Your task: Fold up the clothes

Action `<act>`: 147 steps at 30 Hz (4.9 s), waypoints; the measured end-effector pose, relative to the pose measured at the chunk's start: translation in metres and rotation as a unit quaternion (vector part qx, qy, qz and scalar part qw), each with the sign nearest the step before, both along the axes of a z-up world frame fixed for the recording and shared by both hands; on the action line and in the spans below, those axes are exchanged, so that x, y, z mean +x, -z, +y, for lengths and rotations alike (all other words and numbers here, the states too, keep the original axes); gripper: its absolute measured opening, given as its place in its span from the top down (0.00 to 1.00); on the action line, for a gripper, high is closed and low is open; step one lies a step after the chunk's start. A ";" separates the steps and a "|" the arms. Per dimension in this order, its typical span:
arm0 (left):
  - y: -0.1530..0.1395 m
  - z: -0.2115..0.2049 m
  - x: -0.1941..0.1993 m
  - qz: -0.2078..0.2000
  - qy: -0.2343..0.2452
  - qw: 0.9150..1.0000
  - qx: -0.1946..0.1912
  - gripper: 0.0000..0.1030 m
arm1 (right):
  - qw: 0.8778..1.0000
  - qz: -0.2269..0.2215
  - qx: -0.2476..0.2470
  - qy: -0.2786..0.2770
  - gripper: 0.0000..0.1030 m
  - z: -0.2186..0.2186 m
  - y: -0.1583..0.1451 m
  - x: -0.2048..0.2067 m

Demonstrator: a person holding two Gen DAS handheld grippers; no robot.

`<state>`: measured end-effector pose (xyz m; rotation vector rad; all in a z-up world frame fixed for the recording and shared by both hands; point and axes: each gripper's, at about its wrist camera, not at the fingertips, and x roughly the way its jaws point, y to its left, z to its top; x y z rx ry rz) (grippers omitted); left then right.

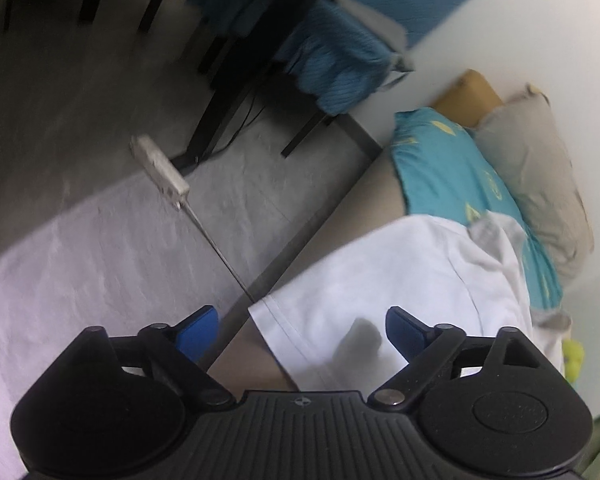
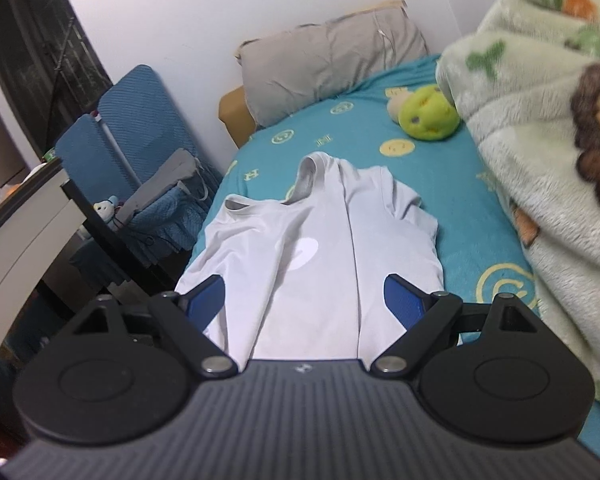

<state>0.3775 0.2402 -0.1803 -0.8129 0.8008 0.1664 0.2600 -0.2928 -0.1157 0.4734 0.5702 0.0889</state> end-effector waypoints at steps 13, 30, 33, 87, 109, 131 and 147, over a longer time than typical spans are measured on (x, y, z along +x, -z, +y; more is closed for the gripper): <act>0.000 -0.008 0.014 -0.037 0.026 0.999 -0.027 0.76 | 0.998 0.041 0.035 0.014 0.15 -0.015 0.025 0.030; -0.162 -0.039 0.109 -0.119 0.001 0.950 0.290 0.97 | 0.999 0.034 0.017 0.029 0.15 -0.023 0.021 0.029; -0.161 -0.049 0.146 -0.073 -0.040 0.932 0.353 0.96 | 0.999 0.032 -0.001 0.031 0.15 -0.020 0.022 0.034; -0.181 -0.125 -0.226 0.317 0.295 0.833 0.344 0.84 | 0.997 -0.027 -0.071 0.030 0.15 -0.013 -0.017 -0.031; -0.239 -0.250 -0.208 -0.182 0.267 0.889 0.325 0.00 | 0.993 -0.056 -0.096 0.031 0.15 -0.007 -0.017 -0.034; -0.143 -0.188 -0.159 -0.170 0.185 0.923 0.290 0.00 | 0.990 -0.086 -0.108 0.027 0.90 0.012 0.007 -0.011; -0.137 -0.209 -0.164 -0.168 0.216 0.906 0.324 0.00 | 0.991 -0.082 -0.103 0.012 0.00 0.023 0.025 0.005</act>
